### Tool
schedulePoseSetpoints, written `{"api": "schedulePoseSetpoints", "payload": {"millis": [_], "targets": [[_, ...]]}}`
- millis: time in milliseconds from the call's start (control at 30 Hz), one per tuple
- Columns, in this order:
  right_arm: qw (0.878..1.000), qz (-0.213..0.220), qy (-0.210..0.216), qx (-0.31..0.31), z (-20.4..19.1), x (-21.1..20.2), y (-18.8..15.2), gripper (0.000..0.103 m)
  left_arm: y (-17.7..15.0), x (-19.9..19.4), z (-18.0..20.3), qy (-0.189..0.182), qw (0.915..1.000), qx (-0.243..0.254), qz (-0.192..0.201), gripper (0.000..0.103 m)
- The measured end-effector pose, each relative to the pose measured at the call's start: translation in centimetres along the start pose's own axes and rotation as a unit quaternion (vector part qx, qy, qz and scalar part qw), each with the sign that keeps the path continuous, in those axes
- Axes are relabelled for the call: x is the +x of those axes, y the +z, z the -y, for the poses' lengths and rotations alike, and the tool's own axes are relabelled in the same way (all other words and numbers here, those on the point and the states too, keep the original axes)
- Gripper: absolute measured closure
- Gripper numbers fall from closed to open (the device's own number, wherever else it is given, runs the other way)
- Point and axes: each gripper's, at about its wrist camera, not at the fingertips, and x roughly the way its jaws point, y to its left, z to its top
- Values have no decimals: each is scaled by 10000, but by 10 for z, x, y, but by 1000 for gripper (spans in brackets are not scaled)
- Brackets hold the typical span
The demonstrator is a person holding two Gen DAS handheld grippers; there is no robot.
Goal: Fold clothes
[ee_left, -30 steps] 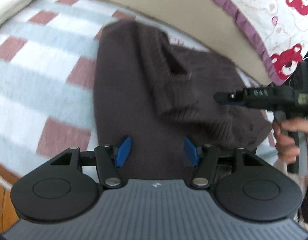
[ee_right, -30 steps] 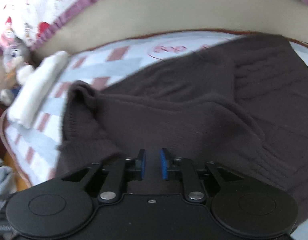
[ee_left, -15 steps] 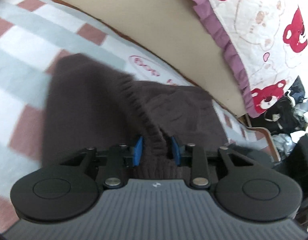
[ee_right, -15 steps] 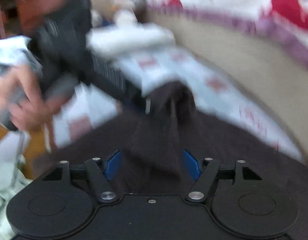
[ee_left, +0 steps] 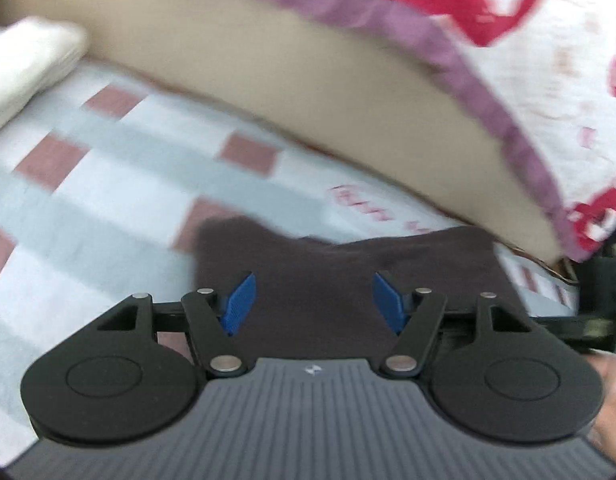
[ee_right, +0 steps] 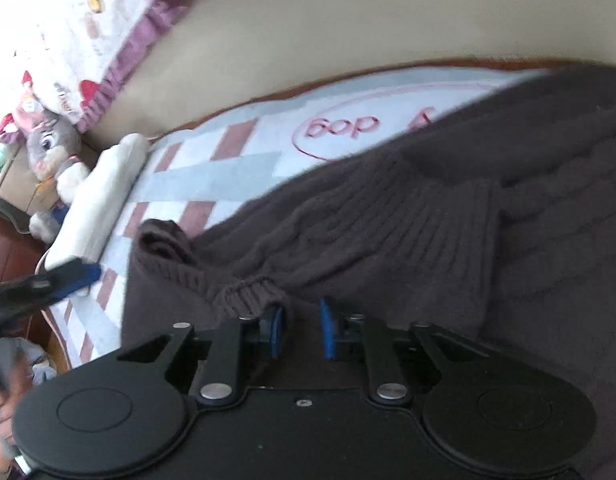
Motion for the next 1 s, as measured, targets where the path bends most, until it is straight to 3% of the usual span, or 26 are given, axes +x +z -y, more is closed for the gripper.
{"api": "schedulePoseSetpoints", "payload": {"millis": [33, 100, 233, 300, 367, 467, 533, 667, 733, 800, 867, 933, 1000], "targets": [[9999, 48, -16, -139, -4, -1, -1, 63, -2, 6, -8, 205, 9997, -80, -90, 38], [9990, 142, -56, -427, -12, -4, -2, 59, -9, 19, -13, 851, 9956, -119, -367, 38], [9985, 200, -62, -498, -13, -9, 0, 58, -30, 17, -13, 1045, 9939, 72, -356, 38], [9988, 296, -178, -348, -9, -17, 1, 57, -38, 7, -19, 918, 9956, -28, -200, 36], [9967, 375, -712, -135, -1, -22, 4, 51, -47, -3, -34, 549, 9980, -283, -102, 36], [9956, 474, -601, 549, 26, -26, 7, 49, -62, -6, -64, -2, 9941, -1057, -231, 36], [9962, 369, -361, 703, 32, -27, 10, 47, -66, -5, -76, -300, 9882, -1485, -231, 34], [9967, -299, 500, 567, 23, -14, 8, 44, -63, 6, -75, -774, 9821, -1691, -303, 29], [9971, -438, 499, 372, 14, -8, 6, 44, -62, 14, -67, -829, 9831, -1592, -360, 27], [9990, -279, 282, 192, 10, -12, 7, 44, -62, 16, -55, -656, 9892, -1275, -315, 33], [9976, -31, 455, 529, 19, -22, 9, 44, -63, 18, -42, -302, 9956, -841, -271, 44], [9865, 403, 997, 1231, 36, -34, 8, 44, -64, 18, -36, -148, 9972, -688, -245, 43], [9645, 899, 1660, 1846, 51, -44, 7, 44, -66, 16, -39, -214, 9957, -848, -311, 43]]}}
